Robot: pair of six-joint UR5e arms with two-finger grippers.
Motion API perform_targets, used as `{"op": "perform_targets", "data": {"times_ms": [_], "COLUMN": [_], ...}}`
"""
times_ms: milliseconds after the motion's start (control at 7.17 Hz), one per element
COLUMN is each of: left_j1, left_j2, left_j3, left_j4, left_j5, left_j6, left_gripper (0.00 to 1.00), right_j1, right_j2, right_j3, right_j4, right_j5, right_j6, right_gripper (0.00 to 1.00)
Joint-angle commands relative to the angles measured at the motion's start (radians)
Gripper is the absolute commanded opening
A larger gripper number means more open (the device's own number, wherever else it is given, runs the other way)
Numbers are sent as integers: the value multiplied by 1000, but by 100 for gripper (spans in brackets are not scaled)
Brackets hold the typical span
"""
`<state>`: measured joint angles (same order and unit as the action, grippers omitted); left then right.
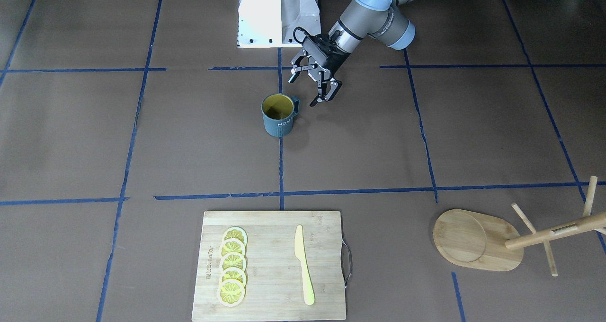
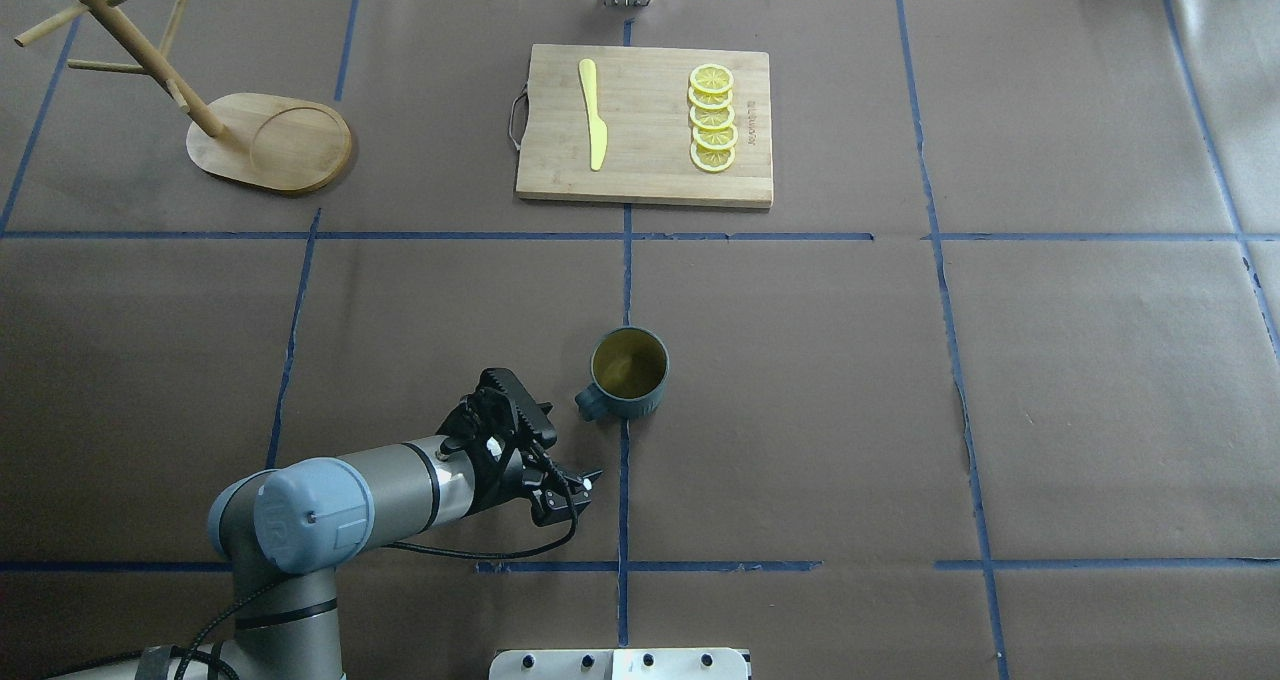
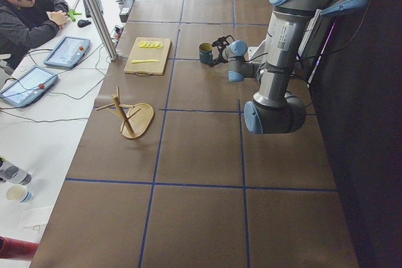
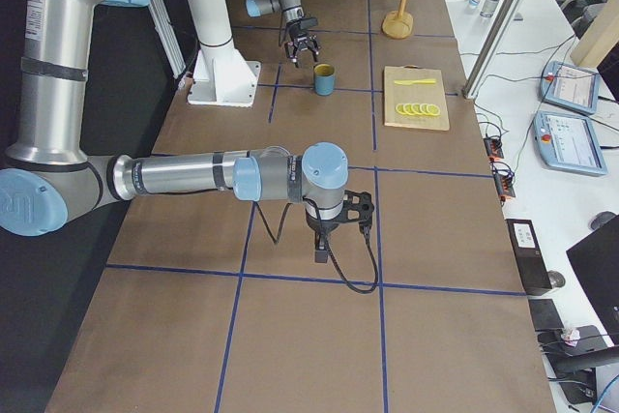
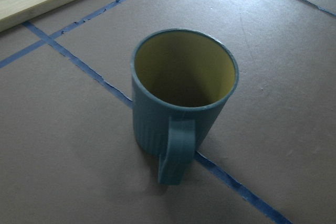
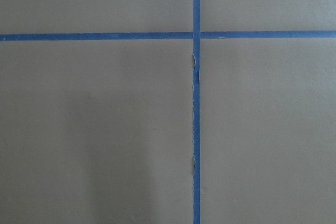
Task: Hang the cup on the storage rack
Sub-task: 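Move the left gripper toward the teal mug at the table center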
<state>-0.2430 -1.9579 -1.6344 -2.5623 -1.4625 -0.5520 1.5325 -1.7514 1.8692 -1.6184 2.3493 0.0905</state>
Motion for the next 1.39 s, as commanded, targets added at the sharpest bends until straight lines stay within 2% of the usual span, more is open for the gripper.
{"op": "perform_targets", "data": {"times_ms": [0,279,976,1115,1255], "left_j1": [1,1,-12,-12,-10], "left_j2": [-10,-33,-62,-65,-67], "left_j3": [38,38,73,79,79], "left_j4": [-52,-47,-47,-47,-47], "left_j5": [4,98,103,103,102], "left_j6": [3,6,9,9,9], "left_gripper": [97,97,94,92,84], "right_j1": [0,0,0,0,0], "right_j2": [1,0,0,0,0], "right_j3": [1,1,-4,-4,-4], "right_j4": [0,0,0,0,0], "right_j5": [4,4,2,2,2], "right_j6": [-1,-1,-3,-3,-3], "right_gripper": [100,100,100,100,100]}}
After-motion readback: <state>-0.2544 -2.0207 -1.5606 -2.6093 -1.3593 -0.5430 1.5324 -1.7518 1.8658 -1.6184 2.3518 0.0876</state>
